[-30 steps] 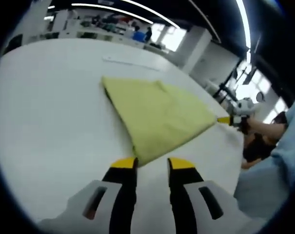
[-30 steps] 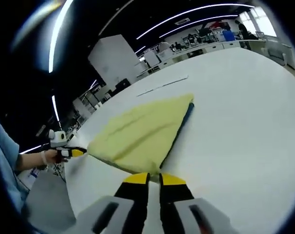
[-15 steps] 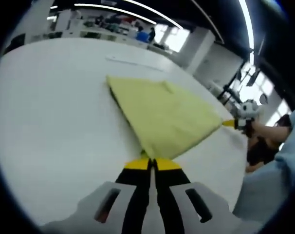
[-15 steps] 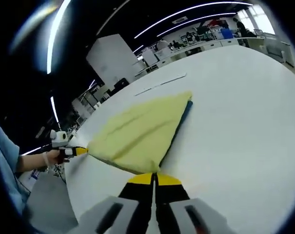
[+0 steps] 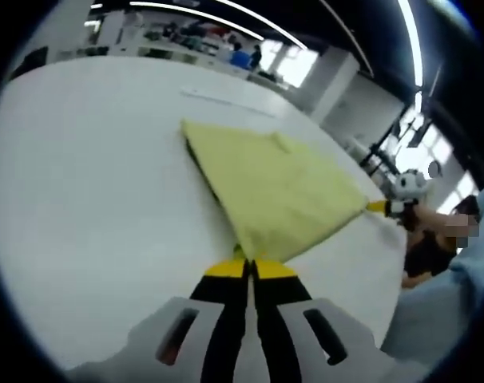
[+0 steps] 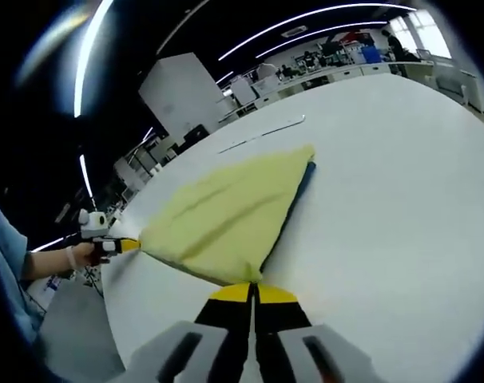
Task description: Fold the garment on the visible template until the final outline fits inside the template.
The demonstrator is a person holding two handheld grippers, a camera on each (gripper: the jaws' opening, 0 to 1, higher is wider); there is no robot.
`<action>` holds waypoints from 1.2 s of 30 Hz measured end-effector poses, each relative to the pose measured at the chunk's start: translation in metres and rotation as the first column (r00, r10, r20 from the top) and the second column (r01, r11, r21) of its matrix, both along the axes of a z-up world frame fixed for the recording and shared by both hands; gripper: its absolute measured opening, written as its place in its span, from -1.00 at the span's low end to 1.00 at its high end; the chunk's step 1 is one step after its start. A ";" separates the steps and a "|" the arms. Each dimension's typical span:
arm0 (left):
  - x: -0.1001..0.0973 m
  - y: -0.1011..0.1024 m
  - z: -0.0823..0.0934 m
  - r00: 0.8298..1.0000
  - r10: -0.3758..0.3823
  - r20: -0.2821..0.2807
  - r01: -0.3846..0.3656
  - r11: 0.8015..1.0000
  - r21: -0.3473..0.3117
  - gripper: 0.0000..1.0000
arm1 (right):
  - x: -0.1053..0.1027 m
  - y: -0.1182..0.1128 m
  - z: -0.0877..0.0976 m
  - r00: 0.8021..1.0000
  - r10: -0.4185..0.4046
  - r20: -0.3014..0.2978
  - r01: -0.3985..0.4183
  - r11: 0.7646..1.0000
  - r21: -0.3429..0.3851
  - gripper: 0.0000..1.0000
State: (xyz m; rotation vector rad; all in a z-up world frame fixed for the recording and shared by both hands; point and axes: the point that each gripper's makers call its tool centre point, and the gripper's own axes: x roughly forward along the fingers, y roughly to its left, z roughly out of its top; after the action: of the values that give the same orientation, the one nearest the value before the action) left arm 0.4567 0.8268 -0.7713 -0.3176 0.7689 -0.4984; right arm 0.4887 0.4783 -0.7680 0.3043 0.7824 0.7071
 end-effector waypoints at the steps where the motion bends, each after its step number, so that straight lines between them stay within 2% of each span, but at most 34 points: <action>1: 0.000 0.001 0.000 1.000 -0.004 0.006 0.004 1.000 0.005 -1.00 | 0.000 -0.001 0.002 1.000 0.014 0.014 -0.014 1.000 -0.003 -1.00; 6: 0.001 0.004 0.000 1.000 0.000 0.007 0.000 1.000 0.015 -1.00 | -0.002 -0.009 0.010 0.997 0.059 0.045 -0.059 0.998 -0.003 -1.00; 9: 0.002 0.009 0.000 1.000 0.015 -0.002 -0.015 1.000 0.001 -1.00 | -0.006 -0.011 0.018 0.994 0.102 0.047 -0.104 0.994 0.031 -1.00; 13: -0.001 0.012 0.003 0.999 0.033 -0.013 -0.034 0.999 -0.021 -1.00 | -0.018 -0.011 0.022 0.977 0.201 0.071 -0.202 0.979 0.005 -1.00; 14: -0.005 0.010 0.004 0.999 0.026 -0.031 -0.028 0.999 -0.037 -1.00 | -0.024 -0.011 0.020 0.973 0.223 0.058 -0.223 0.975 -0.006 -1.00; 17: -0.013 0.009 0.003 0.999 0.002 -0.032 -0.003 1.000 -0.016 -1.00 | -0.034 -0.013 0.014 0.966 0.253 0.044 -0.252 0.967 -0.033 -1.00; 21: -0.028 0.004 0.003 0.998 -0.017 -0.052 0.016 1.000 -0.022 -1.00 | -0.043 -0.015 0.013 0.971 0.236 0.026 -0.236 0.972 -0.019 -1.00; 36: -0.077 -0.010 0.001 0.991 -0.061 -0.122 0.057 0.998 -0.039 -1.00 | -0.080 -0.027 0.010 0.970 0.243 -0.021 -0.243 0.970 -0.014 -1.00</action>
State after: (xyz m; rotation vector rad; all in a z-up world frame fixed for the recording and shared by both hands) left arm 0.3797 0.8163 -0.7703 -0.3619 0.8919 -0.5526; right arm 0.4091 0.4511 -0.7582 0.2016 0.8519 0.9290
